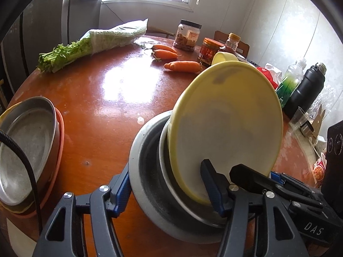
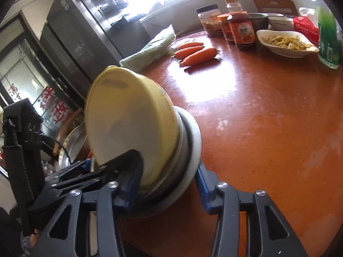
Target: Organize plates and bowls
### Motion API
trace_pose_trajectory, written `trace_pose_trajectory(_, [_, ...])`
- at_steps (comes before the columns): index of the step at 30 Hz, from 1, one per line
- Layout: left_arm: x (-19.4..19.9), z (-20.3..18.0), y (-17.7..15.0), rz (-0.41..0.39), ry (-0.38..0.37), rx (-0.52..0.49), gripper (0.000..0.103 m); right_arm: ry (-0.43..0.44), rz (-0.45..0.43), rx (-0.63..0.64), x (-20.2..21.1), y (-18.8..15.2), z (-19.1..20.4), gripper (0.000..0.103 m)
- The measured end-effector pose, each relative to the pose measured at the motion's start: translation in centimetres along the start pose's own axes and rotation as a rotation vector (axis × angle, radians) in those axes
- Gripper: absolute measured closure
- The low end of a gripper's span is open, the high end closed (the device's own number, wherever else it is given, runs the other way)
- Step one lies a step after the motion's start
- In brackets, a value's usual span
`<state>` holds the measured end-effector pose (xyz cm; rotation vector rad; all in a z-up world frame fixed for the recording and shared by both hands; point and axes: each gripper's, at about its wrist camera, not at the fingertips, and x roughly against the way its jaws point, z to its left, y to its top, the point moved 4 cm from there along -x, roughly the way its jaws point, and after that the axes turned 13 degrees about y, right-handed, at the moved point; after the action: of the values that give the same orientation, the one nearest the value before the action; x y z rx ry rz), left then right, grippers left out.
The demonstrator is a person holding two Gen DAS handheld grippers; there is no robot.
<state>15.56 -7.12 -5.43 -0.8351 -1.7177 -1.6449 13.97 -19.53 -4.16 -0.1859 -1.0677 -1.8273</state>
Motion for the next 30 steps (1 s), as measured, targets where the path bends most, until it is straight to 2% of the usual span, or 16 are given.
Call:
trace_pose_trajectory(11, [0.7, 0.0, 0.8, -0.012, 0.004, -0.002, 0.043, -0.005, 0.000, 0.016, 0.5, 0.7, 0.8, 0.055])
trace_pose_trajectory(30, [6.1, 1.4, 2.4, -0.096, 0.023, 0.027, 0.043, 0.034, -0.055, 0.113, 2.2, 3.1, 5.5, 0.055])
